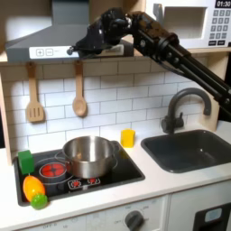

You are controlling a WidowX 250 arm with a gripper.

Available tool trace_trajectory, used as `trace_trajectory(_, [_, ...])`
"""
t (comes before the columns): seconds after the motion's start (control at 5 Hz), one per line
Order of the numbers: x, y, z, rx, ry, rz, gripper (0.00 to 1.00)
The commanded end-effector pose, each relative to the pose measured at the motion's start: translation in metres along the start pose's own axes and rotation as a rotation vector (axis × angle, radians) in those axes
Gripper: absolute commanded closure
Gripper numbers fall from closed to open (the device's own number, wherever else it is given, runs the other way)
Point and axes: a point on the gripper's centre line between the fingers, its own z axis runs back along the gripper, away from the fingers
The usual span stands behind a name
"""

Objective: Push button

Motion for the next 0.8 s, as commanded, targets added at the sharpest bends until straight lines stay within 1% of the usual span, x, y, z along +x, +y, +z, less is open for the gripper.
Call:
trace_trajectory(0.0, [0.0015, -0.0007, -0.004, 0.003, 0.002, -0.006, 1.0])
trace_trajectory(0.2, [0.0016, 0.0027, -0.007, 0.01, 0.005, -0.004, 1.0])
trace_trajectory(0.4, [0.0023, 0.0013, -0.0056, 0.001, -0.004, -0.001, 1.0])
trace_trajectory(0.6, [0.0029, 0.0011, -0.0012, 0.02, 0.003, -0.013, 1.0])
